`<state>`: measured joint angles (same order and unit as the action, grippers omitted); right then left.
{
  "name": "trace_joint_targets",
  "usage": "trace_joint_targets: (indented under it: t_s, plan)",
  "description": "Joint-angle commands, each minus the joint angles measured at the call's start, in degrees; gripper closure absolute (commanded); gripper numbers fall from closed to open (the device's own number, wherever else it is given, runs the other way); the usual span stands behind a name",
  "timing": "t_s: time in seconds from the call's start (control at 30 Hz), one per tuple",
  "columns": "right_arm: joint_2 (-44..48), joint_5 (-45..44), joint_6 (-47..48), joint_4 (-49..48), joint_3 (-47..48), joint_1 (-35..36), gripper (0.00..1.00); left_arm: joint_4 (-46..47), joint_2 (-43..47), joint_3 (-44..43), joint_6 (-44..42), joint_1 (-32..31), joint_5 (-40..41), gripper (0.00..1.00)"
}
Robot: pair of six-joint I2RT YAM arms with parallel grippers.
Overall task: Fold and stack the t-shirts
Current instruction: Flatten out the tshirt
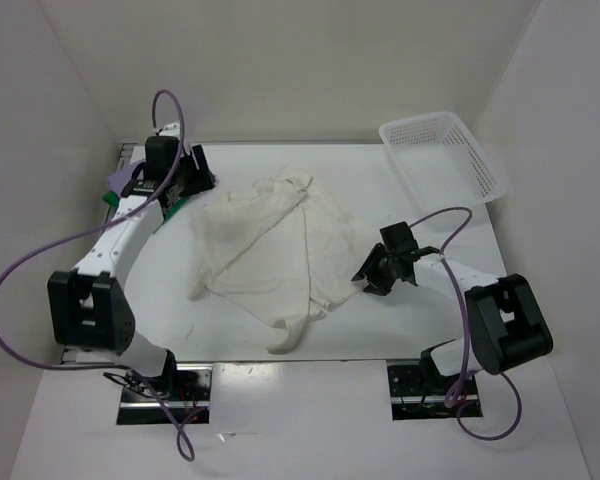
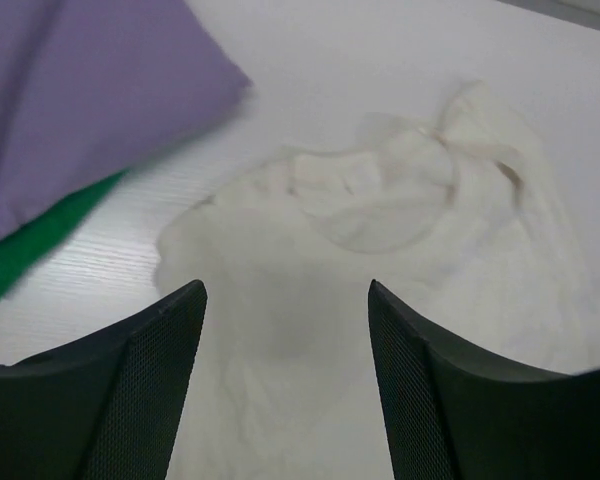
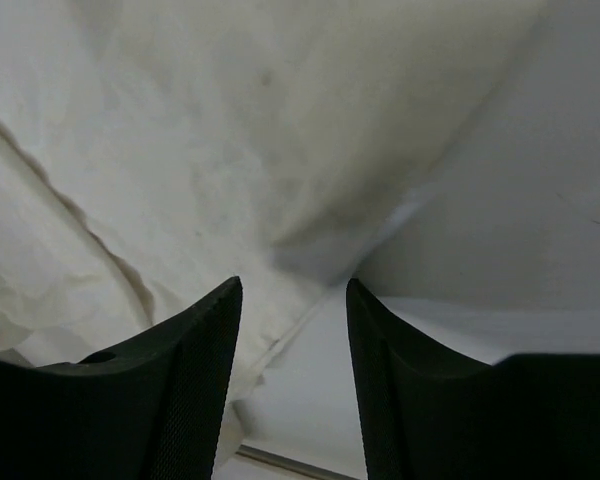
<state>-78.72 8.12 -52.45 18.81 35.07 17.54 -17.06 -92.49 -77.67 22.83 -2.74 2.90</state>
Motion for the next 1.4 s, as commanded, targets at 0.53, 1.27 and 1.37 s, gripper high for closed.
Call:
trace_joint_targets:
  t_s: [0.53,1.27,1.37]
  plan:
    - [-35.95,-15.67,4.8,4.38,59.69,-3.91,0.98,-7.9,25.87,26.43,9.95,-0.86,-6.95,0.25]
    - [11.83,-4.6,0.77,1.41,5.81,-1.46,0.68,7.47,-3.75,22.03,16.55,0.81,-4.93,0.47]
    - [11.93,-4.6,0.24,0.01,2.47,-1.46,0.56,8.01,-1.92,22.03,17.07,0.81,-3.52,0.73]
